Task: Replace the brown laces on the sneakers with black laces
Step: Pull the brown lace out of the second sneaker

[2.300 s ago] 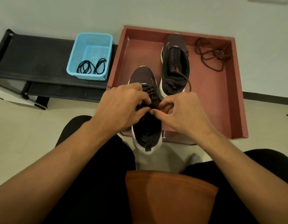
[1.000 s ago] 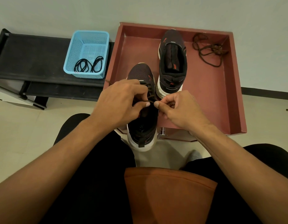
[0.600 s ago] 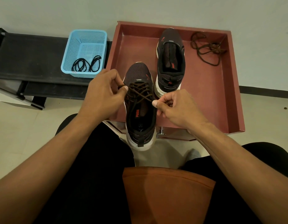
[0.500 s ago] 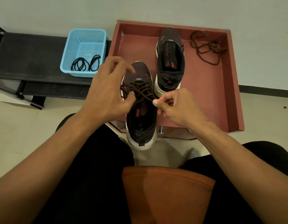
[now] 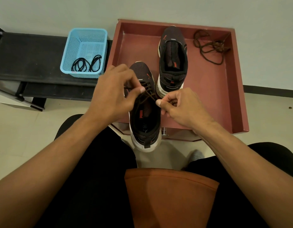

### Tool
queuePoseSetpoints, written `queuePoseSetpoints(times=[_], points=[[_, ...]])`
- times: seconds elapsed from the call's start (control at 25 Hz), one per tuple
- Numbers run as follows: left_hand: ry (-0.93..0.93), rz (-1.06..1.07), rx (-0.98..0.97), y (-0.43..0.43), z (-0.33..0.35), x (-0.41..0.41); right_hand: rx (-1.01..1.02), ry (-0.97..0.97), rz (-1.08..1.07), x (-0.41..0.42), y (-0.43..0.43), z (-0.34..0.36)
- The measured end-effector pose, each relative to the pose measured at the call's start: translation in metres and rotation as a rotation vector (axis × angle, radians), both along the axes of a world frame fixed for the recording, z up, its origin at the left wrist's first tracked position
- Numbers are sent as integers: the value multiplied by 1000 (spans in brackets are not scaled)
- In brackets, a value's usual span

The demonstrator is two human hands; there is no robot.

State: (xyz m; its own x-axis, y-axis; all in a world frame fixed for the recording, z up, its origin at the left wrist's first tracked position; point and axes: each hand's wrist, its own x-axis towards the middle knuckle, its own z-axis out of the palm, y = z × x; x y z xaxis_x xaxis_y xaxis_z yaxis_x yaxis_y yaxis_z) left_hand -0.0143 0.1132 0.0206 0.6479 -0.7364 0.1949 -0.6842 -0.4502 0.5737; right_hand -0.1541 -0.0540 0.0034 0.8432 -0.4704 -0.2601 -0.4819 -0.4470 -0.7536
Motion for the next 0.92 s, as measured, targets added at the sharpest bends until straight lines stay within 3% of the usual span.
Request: queuePoseSetpoints(times=[0.08,0.2,0.32,0.48,0.68,0.8,0.92], points=[[178,178,-105,5,-1,7,-2,1,0,0,-1,0],[209,292,-78,8,-5,12,-4,5,1,-1,-1,1],[60,106,15,5,-1,5,-3,10,-3,-1,-1,2],[-322,-177,212,-4,5,-17,-16,7,2,-1,0,4],[-398,-197,247,-11,5,-18,-12,3,-2,-2,1,5],[-324,-163,206,-11,2,-17,2,7,-6,-1,2,5],[-109,-68,118,-5,-2,-10,22,-12,-9,0,3,7]])
